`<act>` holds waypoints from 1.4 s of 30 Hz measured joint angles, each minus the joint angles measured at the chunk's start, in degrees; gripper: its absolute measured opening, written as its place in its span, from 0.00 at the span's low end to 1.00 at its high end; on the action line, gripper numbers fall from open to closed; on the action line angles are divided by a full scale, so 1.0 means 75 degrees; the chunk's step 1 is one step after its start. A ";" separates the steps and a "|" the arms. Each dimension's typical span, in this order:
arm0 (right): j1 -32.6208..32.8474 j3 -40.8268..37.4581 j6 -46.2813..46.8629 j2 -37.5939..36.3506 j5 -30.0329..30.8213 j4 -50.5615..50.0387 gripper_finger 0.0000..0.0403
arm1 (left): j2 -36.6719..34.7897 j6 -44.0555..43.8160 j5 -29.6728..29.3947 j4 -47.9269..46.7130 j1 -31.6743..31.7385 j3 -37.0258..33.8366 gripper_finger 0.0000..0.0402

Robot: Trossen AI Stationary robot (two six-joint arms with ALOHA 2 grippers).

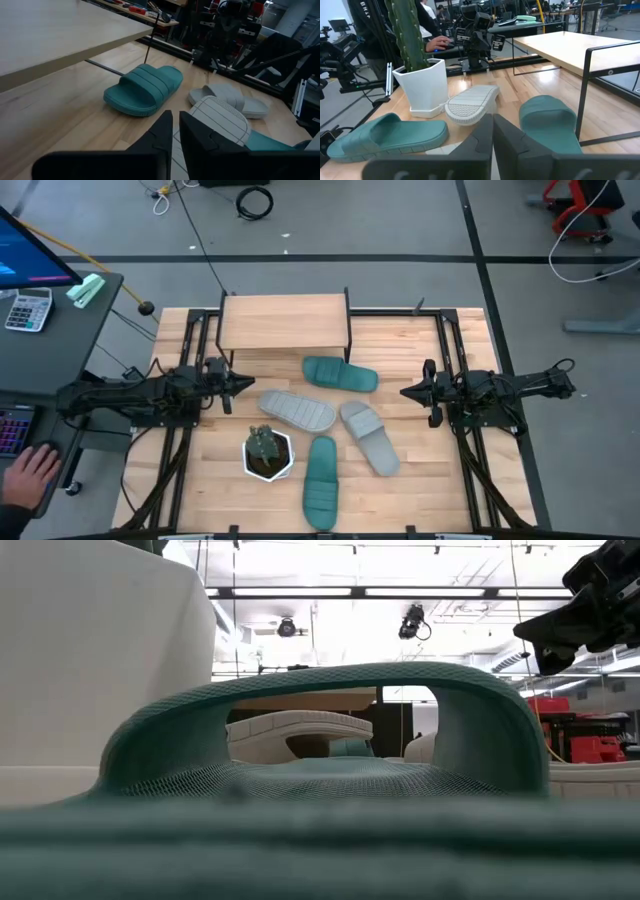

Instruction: Pick and place slides into the shelf

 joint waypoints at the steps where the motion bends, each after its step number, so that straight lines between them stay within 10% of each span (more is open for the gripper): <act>1: -0.0002 0.0000 0.0000 0.0002 0.0000 0.0000 0.04 | 0.0000 0.0000 0.0000 0.0000 0.0003 0.0000 0.10; 42: -0.0002 0.0000 0.0000 0.0002 0.0000 0.0000 0.04 | 0.0001 0.0000 0.0000 0.0000 0.0001 0.0000 0.07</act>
